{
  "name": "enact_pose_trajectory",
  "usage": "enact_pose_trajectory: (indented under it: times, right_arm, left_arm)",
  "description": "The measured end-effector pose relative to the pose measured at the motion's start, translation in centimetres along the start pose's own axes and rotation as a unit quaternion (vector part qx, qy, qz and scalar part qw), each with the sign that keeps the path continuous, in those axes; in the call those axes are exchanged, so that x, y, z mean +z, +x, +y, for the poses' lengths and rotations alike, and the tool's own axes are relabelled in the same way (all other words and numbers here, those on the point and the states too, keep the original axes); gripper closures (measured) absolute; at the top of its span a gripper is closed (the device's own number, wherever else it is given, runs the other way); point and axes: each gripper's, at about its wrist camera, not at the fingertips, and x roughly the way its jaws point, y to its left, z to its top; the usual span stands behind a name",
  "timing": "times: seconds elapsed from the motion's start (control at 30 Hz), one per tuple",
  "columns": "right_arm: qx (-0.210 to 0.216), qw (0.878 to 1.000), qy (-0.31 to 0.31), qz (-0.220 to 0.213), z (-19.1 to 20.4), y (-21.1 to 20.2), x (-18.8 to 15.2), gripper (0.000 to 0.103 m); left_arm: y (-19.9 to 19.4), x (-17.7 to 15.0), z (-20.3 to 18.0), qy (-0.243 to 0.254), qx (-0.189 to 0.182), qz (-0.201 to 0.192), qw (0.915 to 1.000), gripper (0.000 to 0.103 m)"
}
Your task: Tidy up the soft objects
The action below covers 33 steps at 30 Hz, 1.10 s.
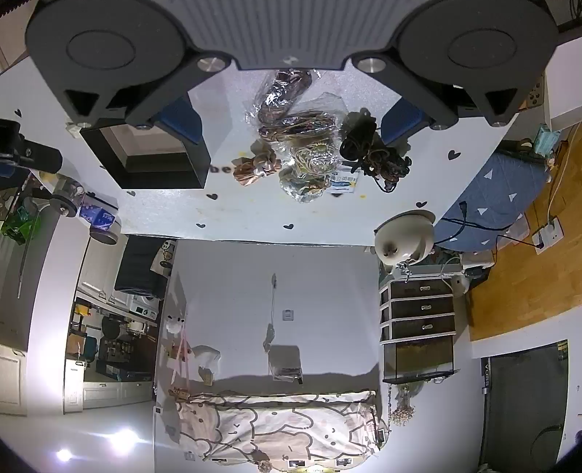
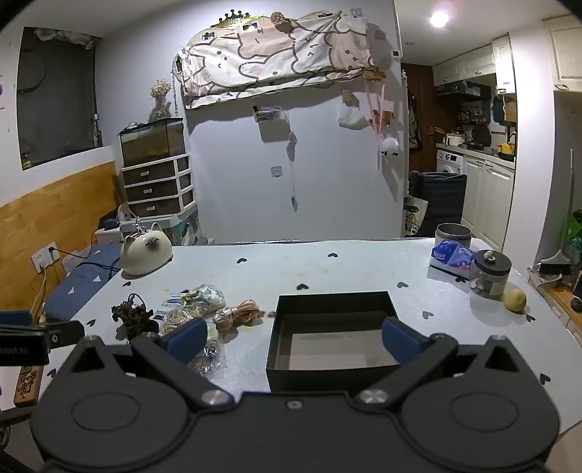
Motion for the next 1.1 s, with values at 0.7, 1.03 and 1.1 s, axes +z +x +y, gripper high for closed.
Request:
enact_pose_trajectory:
  times: [0.7, 1.03, 1.1]
  right_arm:
    - [0.000, 1.000, -0.001, 0.002, -0.02, 0.30, -0.04, 0.000]
    - [0.000, 1.000, -0.001, 0.003, -0.12, 0.38, 0.07, 0.000]
    - [0.001, 1.000, -0.001, 0.004, -0.15, 0.32, 0.14, 0.000]
  left_arm:
    - [0.02, -0.01, -0.03, 0.002, 0.002, 0.001, 1.0000, 0.000]
    - [0.05, -0.02, -0.03, 0.003, 0.002, 0.001, 1.0000, 0.000]
    - [0.03, -0.02, 0.31, 0.003, 0.002, 0.001, 1.0000, 0.000]
